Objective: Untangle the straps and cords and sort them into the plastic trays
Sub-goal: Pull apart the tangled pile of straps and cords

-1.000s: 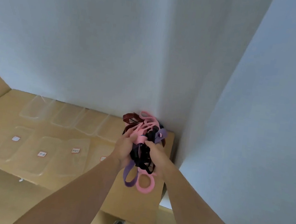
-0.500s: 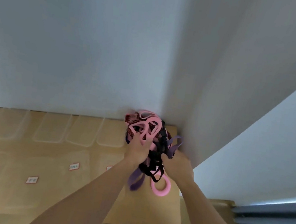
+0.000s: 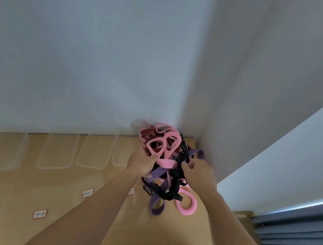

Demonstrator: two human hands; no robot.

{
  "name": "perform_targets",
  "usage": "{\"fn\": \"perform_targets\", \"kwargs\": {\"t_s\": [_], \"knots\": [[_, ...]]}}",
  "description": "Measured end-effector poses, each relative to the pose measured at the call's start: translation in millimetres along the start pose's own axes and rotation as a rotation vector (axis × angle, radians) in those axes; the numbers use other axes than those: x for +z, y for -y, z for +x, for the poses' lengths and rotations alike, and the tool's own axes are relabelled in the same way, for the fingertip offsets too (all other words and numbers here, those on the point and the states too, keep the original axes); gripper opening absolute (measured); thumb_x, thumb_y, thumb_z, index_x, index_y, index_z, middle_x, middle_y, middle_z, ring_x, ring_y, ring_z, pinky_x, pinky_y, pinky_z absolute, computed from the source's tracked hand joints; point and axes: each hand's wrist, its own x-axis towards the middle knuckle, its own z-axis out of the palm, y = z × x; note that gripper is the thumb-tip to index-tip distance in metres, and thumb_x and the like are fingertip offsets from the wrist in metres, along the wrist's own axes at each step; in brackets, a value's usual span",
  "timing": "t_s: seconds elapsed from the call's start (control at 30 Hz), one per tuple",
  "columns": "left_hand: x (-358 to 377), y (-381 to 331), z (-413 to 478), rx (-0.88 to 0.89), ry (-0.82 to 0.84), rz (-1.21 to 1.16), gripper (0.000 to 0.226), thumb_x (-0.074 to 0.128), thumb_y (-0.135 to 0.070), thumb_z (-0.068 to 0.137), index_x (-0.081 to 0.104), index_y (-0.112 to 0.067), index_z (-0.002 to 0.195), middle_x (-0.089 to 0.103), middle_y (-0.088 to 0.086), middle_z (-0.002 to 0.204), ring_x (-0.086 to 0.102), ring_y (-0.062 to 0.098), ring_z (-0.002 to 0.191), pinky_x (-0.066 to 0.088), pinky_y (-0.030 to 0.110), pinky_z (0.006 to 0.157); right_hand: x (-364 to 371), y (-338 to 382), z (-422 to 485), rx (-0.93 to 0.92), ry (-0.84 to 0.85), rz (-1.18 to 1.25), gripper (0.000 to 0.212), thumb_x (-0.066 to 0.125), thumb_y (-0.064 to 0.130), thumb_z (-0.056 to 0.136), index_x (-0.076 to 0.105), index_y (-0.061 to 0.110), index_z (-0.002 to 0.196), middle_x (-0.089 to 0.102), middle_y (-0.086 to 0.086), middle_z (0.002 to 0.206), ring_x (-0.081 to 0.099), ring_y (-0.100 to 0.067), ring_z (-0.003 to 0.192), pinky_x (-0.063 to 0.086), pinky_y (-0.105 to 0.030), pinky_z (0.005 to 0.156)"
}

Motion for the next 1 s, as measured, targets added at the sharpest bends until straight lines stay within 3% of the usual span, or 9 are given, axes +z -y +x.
{"fn": "perform_targets", "kwargs": {"t_s": [0.13, 0.33, 0.47, 0.57, 0.67, 0.73, 0.83, 0.9, 1.0], "knots": [[9, 7, 2, -0.165, -0.04, -0.216, 0.026, 0.076, -0.025, 0.089, 0.058, -0.009, 0.085, 0.074, 0.018, 0.104, 0.069, 0.025, 0.072, 0.053, 0.027, 0.05, -3, 15, 0, -0.031, -0.033, 0.099, 0.028, 0.057, 0.036, 0.095, 0.061, 0.02, 0.072, 0.062, 0.004, 0.071, 0.056, -0.012, 0.061, 0.041, -0.024, 0.054], [6, -11, 6, -0.32, 0.057, -0.465, 0.011, 0.069, -0.005, 0.092, 0.064, -0.008, 0.083, 0.062, 0.0, 0.056, 0.047, 0.007, 0.046, 0.037, 0.015, 0.039, -4, 26, -4, -0.104, -0.026, 0.191, 0.01, 0.063, 0.028, 0.094, 0.07, 0.023, 0.09, 0.067, 0.012, 0.086, 0.063, -0.007, 0.078, 0.05, -0.022, 0.068], [3, -33, 3, -0.145, 0.078, -0.449, 0.006, 0.071, -0.003, 0.091, 0.074, -0.002, 0.096, 0.065, 0.007, 0.07, 0.049, 0.007, 0.042, 0.045, 0.018, 0.043, -9, 27, -7, -0.216, 0.027, 0.198, 0.019, 0.071, 0.027, 0.088, 0.066, 0.029, 0.107, 0.063, 0.022, 0.097, 0.059, 0.008, 0.089, 0.046, -0.01, 0.078], [1, -52, -7, 0.019, 0.147, -0.406, 0.012, 0.079, -0.015, 0.089, 0.076, -0.005, 0.096, 0.069, 0.009, 0.078, 0.056, 0.012, 0.051, 0.052, 0.027, 0.056, -11, 35, -7, -0.276, 0.052, 0.225, 0.039, 0.076, 0.033, 0.083, 0.064, 0.029, 0.12, 0.065, 0.018, 0.11, 0.061, 0.0, 0.1, 0.048, -0.019, 0.087], [0, -69, -15, 0.114, 0.192, -0.398, 0.001, 0.079, -0.018, 0.088, 0.079, -0.017, 0.088, 0.071, 0.007, 0.079, 0.057, 0.013, 0.054, 0.051, 0.025, 0.055, -11, 44, -6, -0.276, 0.005, 0.307, 0.023, 0.073, 0.031, 0.086, 0.069, 0.025, 0.108, 0.071, 0.015, 0.1, 0.066, -0.003, 0.094, 0.055, -0.031, 0.087], [-1, -72, -15, 0.154, 0.162, -0.409, 0.014, 0.08, -0.019, 0.087, 0.077, -0.014, 0.1, 0.071, 0.003, 0.08, 0.054, 0.01, 0.054, 0.048, 0.022, 0.055, -14, 47, -4, -0.269, -0.045, 0.37, 0.013, 0.071, 0.03, 0.089, 0.07, 0.021, 0.099, 0.072, 0.011, 0.093, 0.068, -0.007, 0.089, 0.056, -0.034, 0.086], [-6, -76, -16, 0.164, 0.158, -0.459, 0.004, 0.076, -0.019, 0.091, 0.078, -0.016, 0.092, 0.074, 0.002, 0.086, 0.055, 0.01, 0.061, 0.047, 0.026, 0.064, -21, 47, -3, -0.235, -0.08, 0.478, 0.014, 0.07, 0.029, 0.091, 0.072, 0.019, 0.101, 0.074, 0.009, 0.095, 0.069, -0.005, 0.09, 0.056, -0.029, 0.086], [-8, -74, -13, 0.158, 0.147, -0.448, 0.02, 0.073, -0.018, 0.093, 0.08, -0.023, 0.075, 0.075, -0.001, 0.083, 0.061, 0.011, 0.067, 0.051, 0.028, 0.07, -26, 46, -4, -0.211, -0.099, 0.523, 0.012, 0.07, 0.024, 0.091, 0.071, 0.025, 0.103, 0.073, 0.011, 0.099, 0.068, 0.0, 0.093, 0.055, -0.027, 0.087], [-8, -64, -7, 0.108, 0.131, -0.401, 0.018, 0.071, -0.012, 0.093, 0.078, -0.021, 0.079, 0.076, 0.001, 0.082, 0.067, 0.017, 0.076, 0.056, 0.035, 0.08, -30, 47, -3, -0.199, -0.099, 0.588, 0.019, 0.068, 0.017, 0.092, 0.069, 0.034, 0.1, 0.072, 0.016, 0.097, 0.067, 0.001, 0.093, 0.057, -0.031, 0.09]]}}
